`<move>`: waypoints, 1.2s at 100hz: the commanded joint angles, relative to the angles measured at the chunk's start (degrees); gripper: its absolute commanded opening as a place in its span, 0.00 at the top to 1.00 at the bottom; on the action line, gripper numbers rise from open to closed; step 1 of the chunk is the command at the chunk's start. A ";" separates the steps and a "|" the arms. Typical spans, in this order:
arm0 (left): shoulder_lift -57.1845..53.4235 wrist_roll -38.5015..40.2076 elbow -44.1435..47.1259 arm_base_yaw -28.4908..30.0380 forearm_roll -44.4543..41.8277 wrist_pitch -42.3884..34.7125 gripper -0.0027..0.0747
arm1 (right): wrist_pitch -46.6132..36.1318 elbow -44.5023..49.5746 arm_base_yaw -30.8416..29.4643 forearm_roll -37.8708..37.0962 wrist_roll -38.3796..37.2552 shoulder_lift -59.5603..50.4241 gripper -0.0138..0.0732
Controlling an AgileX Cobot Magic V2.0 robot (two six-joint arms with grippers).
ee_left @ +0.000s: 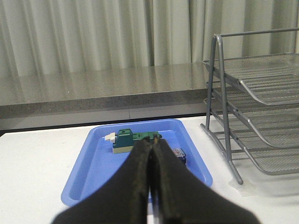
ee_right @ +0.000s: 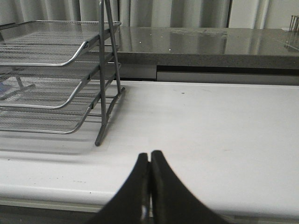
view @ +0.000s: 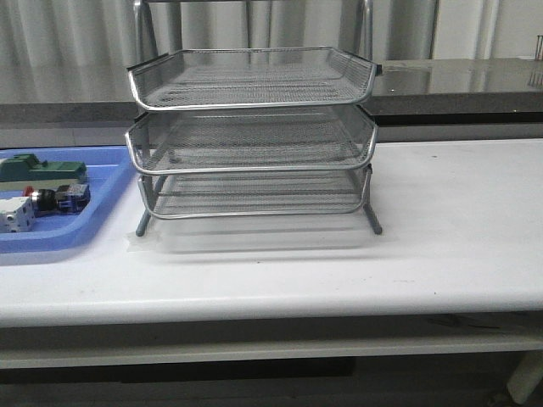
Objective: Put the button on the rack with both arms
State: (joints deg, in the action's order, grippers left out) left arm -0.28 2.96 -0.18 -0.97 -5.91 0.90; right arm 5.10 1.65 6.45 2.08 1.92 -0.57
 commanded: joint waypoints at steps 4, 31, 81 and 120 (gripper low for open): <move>-1.78 0.72 3.15 0.10 0.60 -4.52 0.99 | -4.63 -1.11 -0.30 -0.27 -0.08 -1.11 0.91; -1.78 0.72 3.15 0.10 0.60 -4.52 0.99 | -4.63 -1.11 -0.30 -0.27 -0.08 -1.11 0.91; -1.78 0.72 3.15 0.10 0.60 -4.52 0.99 | -7.63 -1.16 -0.30 -0.21 -0.08 -1.11 0.91; -1.78 0.72 3.15 0.10 0.60 -4.52 0.99 | 2.30 -12.53 -0.30 8.19 -0.08 3.02 0.91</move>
State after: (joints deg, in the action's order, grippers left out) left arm -0.28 2.96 -0.18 -0.97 -5.91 0.90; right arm 7.71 -5.41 6.45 8.82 1.92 -0.39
